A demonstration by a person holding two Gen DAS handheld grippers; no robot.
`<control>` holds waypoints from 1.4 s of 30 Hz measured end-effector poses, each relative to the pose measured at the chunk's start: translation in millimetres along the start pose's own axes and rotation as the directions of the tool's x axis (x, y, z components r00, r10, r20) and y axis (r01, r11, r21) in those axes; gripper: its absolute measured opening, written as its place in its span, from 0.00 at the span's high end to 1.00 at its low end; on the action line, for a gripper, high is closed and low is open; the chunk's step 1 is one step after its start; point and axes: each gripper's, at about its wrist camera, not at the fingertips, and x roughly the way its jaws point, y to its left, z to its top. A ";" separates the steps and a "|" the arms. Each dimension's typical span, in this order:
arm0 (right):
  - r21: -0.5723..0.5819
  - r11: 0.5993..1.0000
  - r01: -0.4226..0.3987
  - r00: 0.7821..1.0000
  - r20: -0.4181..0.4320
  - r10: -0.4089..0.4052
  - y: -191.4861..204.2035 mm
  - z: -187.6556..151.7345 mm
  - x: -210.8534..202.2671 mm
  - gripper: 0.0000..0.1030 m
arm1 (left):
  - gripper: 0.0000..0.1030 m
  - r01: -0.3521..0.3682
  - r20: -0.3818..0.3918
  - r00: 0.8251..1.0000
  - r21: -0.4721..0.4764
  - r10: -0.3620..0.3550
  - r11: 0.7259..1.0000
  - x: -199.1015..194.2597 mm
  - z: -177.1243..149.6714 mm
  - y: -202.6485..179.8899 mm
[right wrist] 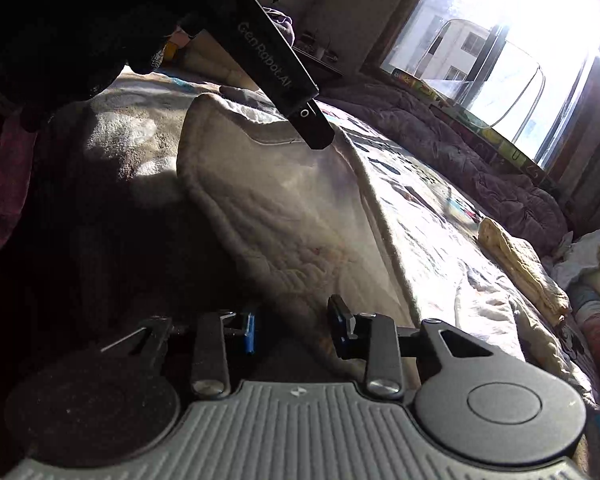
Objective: Fold clothes
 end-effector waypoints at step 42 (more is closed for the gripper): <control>0.590 0.780 -0.211 0.976 0.170 0.136 -103.8 3.9 -4.3 0.93 | 0.97 -0.121 0.036 0.990 0.735 0.140 0.667 28.1 -76.4 -102.3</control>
